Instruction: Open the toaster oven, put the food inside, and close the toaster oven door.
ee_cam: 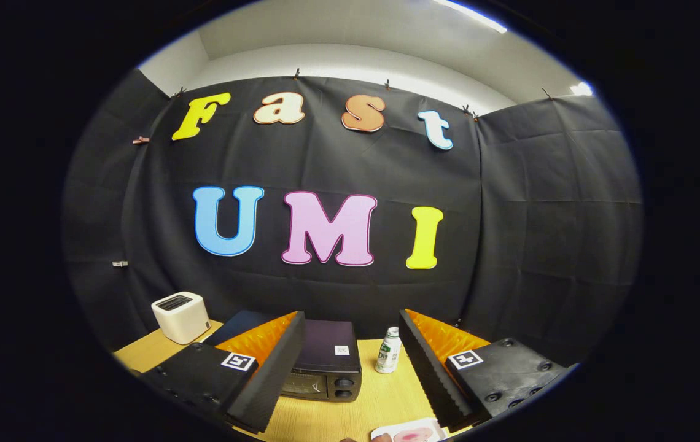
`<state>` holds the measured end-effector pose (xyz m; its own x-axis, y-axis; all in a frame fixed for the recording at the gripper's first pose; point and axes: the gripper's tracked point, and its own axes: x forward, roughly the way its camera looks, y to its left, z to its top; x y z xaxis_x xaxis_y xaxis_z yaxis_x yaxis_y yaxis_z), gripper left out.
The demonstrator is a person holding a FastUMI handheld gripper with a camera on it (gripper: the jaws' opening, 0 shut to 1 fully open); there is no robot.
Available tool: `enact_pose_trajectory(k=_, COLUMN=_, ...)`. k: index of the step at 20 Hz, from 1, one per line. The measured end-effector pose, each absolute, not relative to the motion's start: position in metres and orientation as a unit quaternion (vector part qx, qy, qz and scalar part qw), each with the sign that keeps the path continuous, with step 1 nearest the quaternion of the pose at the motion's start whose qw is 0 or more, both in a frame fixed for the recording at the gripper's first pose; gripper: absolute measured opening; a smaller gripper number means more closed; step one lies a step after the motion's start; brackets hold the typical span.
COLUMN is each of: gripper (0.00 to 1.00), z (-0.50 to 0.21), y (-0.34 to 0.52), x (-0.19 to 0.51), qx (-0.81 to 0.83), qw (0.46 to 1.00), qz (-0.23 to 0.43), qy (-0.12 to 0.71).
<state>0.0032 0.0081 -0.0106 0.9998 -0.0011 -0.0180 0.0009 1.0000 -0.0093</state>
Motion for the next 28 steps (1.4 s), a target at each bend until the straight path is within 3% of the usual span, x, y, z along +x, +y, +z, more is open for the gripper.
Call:
enact_pose_trajectory(k=10, gripper=0.98, z=-0.033, y=0.078, x=0.018, qx=0.000, qw=0.999, qz=0.043, qy=0.027)
enact_pose_trajectory(k=21, gripper=0.98, z=-0.160, y=0.177, x=0.072, qx=-0.008, qw=0.986, qz=0.079, qy=0.144)
enact_pose_trajectory(k=28, gripper=0.99, z=-0.223, y=0.186, x=0.091, qx=-0.020, qw=0.974, qz=0.069, qy=0.214)
